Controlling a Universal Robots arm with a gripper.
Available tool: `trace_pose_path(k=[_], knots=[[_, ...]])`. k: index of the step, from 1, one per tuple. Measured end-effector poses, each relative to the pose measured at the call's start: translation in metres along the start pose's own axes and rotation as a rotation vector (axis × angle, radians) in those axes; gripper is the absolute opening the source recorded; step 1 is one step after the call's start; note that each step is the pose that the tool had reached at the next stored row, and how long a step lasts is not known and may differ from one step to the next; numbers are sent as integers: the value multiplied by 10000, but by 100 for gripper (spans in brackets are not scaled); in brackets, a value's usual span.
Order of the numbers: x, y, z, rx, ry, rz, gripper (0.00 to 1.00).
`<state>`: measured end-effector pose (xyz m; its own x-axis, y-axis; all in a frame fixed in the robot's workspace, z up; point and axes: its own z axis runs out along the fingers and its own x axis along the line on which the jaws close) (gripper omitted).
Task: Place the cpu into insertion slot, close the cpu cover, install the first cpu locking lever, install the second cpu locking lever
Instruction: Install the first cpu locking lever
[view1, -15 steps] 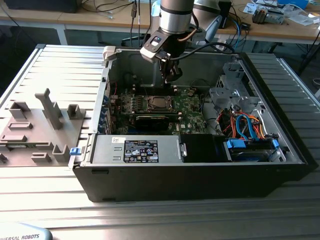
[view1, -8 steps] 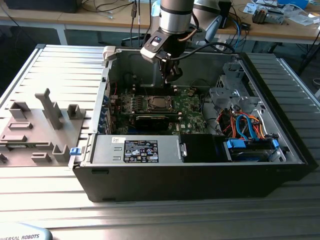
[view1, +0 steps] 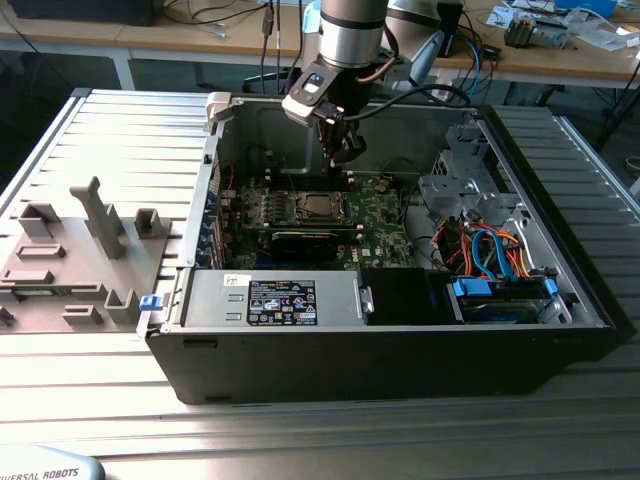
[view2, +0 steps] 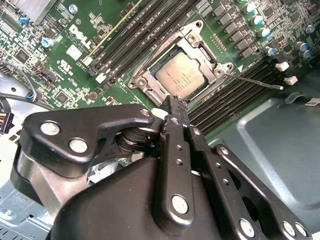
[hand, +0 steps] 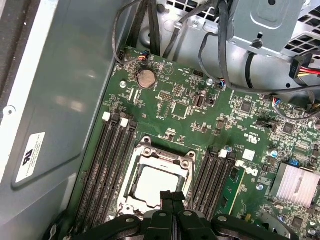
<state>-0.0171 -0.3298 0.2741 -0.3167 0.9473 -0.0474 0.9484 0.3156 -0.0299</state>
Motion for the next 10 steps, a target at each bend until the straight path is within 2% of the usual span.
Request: trace_pose_path(k=[10], knots=[[0,0,0,-12,-9,-276,11]])
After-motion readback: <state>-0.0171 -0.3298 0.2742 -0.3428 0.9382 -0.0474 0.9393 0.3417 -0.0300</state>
